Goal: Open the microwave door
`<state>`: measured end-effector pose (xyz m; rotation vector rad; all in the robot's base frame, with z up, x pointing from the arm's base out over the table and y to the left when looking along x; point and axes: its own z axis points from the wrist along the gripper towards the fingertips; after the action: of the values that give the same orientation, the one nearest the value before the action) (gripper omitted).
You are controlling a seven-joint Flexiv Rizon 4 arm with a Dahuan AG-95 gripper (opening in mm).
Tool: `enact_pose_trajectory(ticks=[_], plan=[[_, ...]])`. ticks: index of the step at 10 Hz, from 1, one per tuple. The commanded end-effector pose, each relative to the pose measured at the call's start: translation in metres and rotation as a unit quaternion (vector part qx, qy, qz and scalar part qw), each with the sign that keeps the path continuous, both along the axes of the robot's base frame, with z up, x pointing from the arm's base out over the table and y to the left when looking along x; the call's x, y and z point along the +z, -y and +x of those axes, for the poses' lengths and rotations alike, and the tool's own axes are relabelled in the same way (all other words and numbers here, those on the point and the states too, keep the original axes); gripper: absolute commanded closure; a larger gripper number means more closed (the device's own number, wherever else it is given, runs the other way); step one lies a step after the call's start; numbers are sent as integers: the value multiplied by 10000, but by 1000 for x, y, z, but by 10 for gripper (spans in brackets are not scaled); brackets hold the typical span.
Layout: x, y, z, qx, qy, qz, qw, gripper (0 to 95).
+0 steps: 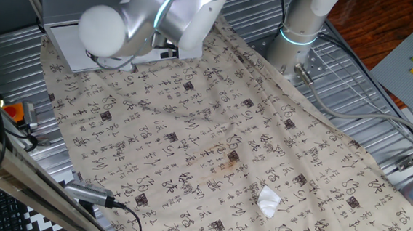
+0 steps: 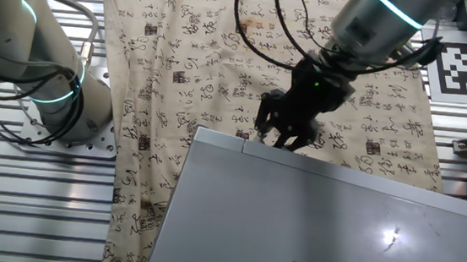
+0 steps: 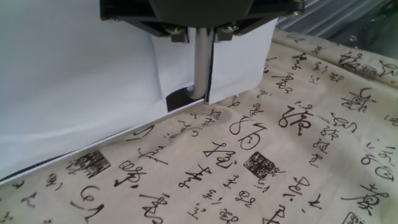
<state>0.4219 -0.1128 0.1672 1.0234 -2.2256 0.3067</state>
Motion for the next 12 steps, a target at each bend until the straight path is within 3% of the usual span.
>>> enact_pose_trajectory(ticks=[1,2,3,8,11,12], plan=[[5,-5,3,113,-65,52,9999,760],[10,-9,3,456,-208,170,9986,760],[13,-11,2,512,-250,202,9982,760],[26,-45,-13,809,-164,83,9966,760],[32,-56,-24,1558,-288,341,9868,760],[29,-61,-33,2226,-246,355,9739,760]])
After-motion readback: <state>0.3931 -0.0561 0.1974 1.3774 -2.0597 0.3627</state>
